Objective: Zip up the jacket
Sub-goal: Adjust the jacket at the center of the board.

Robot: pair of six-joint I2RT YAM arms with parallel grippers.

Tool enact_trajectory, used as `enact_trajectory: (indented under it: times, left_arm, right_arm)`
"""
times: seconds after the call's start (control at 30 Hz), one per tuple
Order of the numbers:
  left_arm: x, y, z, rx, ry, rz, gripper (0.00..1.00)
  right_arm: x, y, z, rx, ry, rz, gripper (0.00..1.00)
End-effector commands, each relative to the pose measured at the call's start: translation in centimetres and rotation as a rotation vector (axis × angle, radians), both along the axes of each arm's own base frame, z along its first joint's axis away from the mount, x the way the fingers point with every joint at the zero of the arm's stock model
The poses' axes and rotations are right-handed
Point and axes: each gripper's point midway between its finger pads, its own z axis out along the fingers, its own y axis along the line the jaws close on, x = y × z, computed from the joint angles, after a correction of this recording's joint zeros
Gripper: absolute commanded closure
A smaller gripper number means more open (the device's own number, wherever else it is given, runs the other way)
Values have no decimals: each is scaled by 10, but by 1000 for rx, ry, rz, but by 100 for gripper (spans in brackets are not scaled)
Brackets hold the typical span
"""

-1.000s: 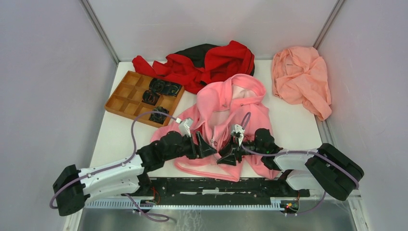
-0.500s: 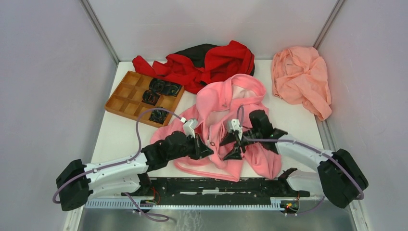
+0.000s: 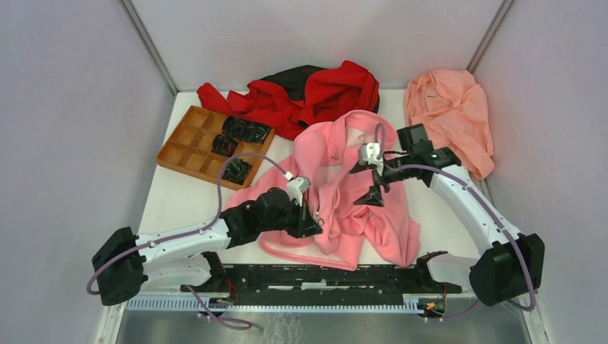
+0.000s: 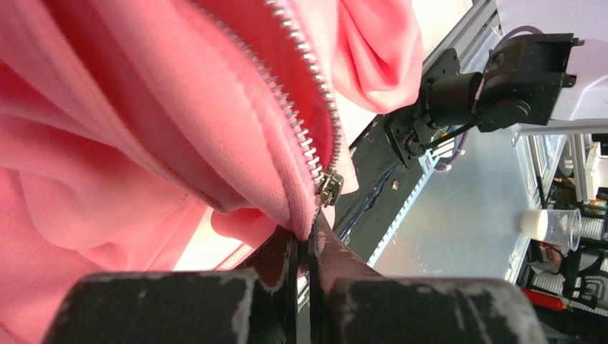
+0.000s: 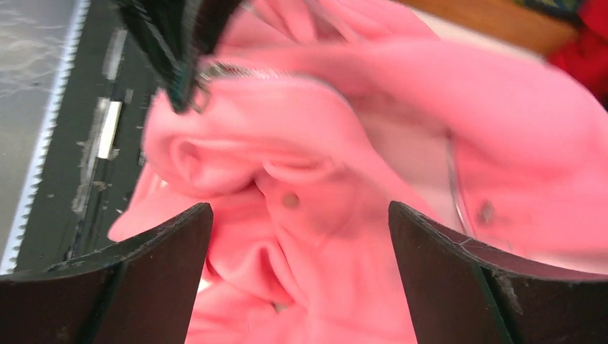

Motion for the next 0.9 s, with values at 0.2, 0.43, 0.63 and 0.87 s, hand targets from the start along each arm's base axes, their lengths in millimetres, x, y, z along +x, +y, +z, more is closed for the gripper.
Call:
enact_trajectory:
  times: [0.2,0.43,0.63,0.87]
  left_arm:
    - [22,-1,38,-55,-144,4,98]
    - [31,-8,44,-74,-159,-1,98]
    - [19,-2,31,-23,-124,-53,98]
    - [5,16,12,61,-95,-96,98]
  right_arm:
    - [29,-86,19,344,-11,-416,2]
    - [22,-105,-6,368,-220,-559,2]
    - [19,-98,-9,341,-198,-430,2]
    - [30,-80,-9,184,-186,-139,3]
